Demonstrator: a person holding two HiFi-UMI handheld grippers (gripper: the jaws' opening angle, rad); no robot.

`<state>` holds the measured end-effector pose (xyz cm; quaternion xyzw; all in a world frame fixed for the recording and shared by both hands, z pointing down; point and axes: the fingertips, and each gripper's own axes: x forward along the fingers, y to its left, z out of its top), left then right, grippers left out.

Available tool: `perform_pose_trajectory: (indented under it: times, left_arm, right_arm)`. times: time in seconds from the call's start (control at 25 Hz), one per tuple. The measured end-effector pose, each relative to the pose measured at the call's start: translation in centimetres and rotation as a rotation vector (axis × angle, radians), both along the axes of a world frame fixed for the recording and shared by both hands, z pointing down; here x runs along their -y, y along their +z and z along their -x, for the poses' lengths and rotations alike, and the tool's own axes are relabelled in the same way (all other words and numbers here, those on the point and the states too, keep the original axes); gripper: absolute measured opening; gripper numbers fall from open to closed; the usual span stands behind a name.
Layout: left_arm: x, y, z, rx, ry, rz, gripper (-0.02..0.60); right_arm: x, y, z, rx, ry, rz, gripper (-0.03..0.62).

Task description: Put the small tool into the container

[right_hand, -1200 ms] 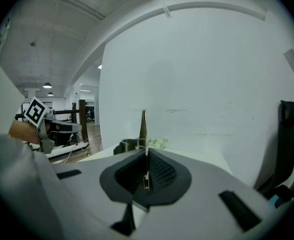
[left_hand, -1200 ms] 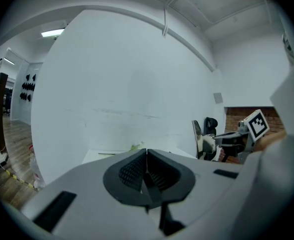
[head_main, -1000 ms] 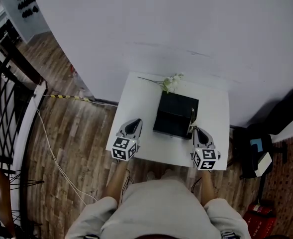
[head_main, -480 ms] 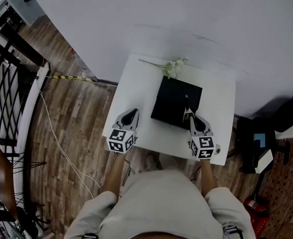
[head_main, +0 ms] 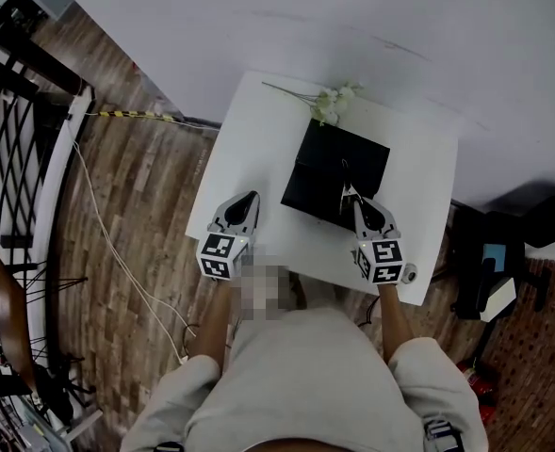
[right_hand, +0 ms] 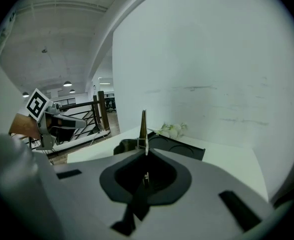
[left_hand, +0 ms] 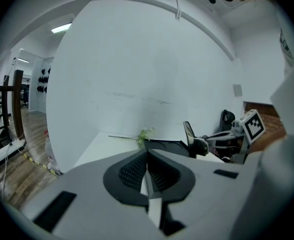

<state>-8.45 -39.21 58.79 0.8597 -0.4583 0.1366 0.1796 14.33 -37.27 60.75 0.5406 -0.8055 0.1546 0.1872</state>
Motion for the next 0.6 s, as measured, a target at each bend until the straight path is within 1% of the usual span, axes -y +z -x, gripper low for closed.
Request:
perform_pose_trajectory:
  times: [0.24,0.6]
  left_arm:
    - [-0.2,1.5,0.2,-0.001,-0.027,0.03,0.011]
    - [-0.3,2.5,0.3,-0.016,-0.054,0.047,0.011]
  right_arm:
    - [0.8,2.3,1.1,-0.045,-0.068,0.037,0.003]
    - [1.5,5.3,2.3,-0.154,-0.169,0.092,0.003]
